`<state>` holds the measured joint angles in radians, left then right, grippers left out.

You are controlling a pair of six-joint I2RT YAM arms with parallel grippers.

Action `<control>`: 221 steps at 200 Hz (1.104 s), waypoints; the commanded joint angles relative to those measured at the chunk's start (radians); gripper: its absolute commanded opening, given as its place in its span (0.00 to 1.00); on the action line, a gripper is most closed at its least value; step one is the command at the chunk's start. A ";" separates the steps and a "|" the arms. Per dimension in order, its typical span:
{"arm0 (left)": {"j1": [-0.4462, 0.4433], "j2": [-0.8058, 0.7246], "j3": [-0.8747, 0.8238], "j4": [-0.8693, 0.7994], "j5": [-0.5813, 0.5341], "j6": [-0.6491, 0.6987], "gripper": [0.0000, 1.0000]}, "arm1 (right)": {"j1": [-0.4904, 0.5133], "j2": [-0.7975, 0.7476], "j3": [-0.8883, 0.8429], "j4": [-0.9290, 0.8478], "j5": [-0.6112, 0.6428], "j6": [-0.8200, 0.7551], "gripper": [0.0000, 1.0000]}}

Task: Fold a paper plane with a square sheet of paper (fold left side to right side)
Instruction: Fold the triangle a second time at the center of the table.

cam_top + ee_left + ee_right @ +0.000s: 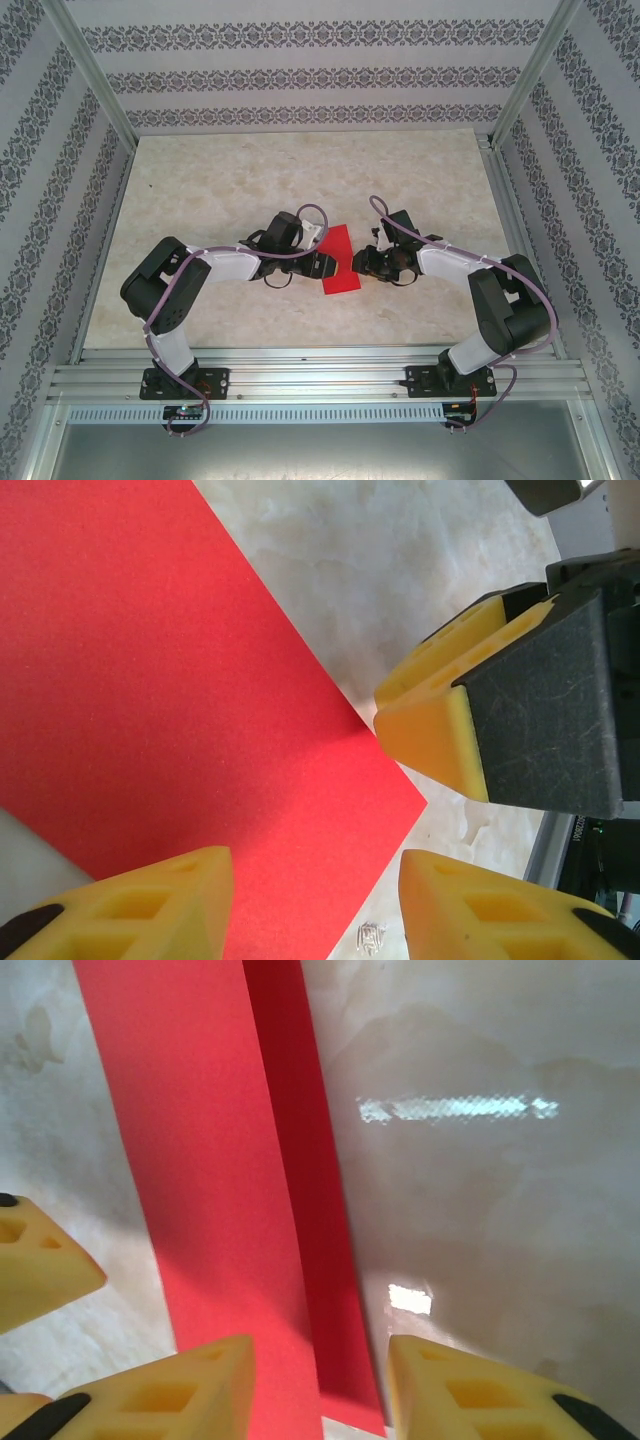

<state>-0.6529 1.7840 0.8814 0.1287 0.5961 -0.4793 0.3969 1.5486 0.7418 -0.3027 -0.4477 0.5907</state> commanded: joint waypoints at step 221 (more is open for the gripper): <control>-0.294 -0.101 0.057 -0.165 -0.453 0.302 0.74 | -0.003 -0.006 0.056 -0.021 -0.147 0.179 0.12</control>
<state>-0.9154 1.6524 0.8906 0.0120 0.2459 -0.2192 0.3969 1.5593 0.7677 -0.3000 -0.5652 0.7460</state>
